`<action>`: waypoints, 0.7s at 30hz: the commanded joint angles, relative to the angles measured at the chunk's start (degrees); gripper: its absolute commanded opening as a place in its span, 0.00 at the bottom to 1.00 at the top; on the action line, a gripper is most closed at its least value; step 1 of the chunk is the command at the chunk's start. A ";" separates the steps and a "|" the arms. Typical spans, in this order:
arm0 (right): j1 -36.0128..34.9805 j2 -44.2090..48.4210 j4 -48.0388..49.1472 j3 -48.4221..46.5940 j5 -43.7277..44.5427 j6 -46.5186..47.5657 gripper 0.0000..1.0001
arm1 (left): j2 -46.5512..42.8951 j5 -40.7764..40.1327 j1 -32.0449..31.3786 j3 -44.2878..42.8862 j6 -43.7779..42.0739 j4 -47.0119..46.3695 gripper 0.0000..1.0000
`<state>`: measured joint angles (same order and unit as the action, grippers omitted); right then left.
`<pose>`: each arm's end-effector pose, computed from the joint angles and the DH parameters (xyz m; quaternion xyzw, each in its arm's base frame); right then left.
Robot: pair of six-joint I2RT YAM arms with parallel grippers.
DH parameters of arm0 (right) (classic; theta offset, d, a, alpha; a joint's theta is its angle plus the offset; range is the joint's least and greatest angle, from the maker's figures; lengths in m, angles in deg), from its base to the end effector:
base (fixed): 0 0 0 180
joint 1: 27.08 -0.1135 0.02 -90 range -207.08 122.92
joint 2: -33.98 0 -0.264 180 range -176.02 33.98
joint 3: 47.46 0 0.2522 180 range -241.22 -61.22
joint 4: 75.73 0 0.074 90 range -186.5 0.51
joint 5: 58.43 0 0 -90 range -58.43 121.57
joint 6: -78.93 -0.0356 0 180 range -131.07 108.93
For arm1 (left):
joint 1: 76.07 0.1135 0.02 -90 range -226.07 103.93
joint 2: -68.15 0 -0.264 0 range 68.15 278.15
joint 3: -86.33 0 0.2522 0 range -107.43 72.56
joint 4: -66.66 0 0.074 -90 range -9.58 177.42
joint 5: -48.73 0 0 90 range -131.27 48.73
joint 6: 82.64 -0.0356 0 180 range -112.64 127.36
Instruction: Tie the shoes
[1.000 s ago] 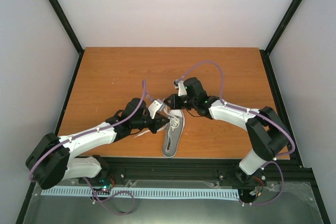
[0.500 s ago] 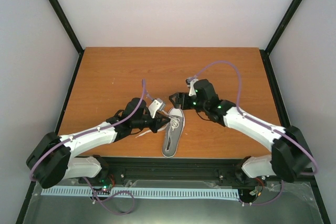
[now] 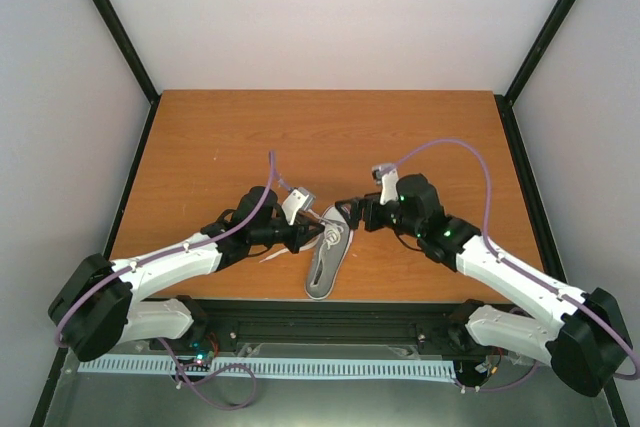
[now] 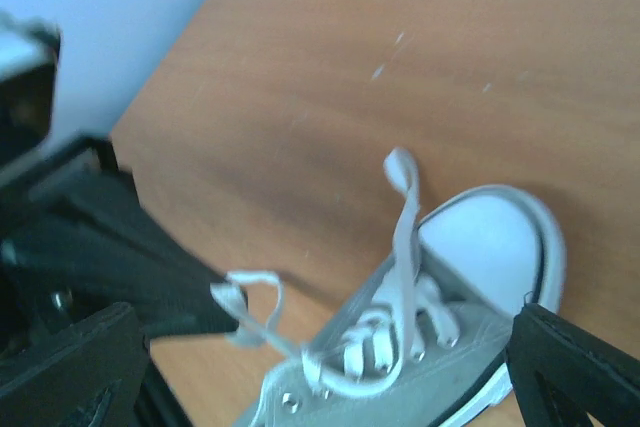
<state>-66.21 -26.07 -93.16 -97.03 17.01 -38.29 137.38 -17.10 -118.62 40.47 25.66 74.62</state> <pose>0.1743 0.1534 0.2456 -0.1532 0.8385 0.3708 0.3688 0.1735 -0.1790 0.2049 0.2793 0.8119 -0.4000 0.3207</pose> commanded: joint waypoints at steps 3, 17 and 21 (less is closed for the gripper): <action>-4.57 -2.08 15.20 5.83 -8.67 2.53 0.98 | -0.64 1.16 -0.70 -2.93 0.45 0.92 0.01; -14.97 -11.97 18.90 5.03 7.84 8.81 0.78 | 0.33 0.63 -0.70 -4.80 2.20 3.18 0.01; -16.76 -13.07 19.89 5.20 13.27 8.73 0.74 | 0.77 1.30 -0.70 -4.90 2.44 2.53 0.01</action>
<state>-81.12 -38.40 -76.52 -91.06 22.65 -30.95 137.65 -16.71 -118.64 38.30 27.19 77.96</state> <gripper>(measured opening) 0.761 0.026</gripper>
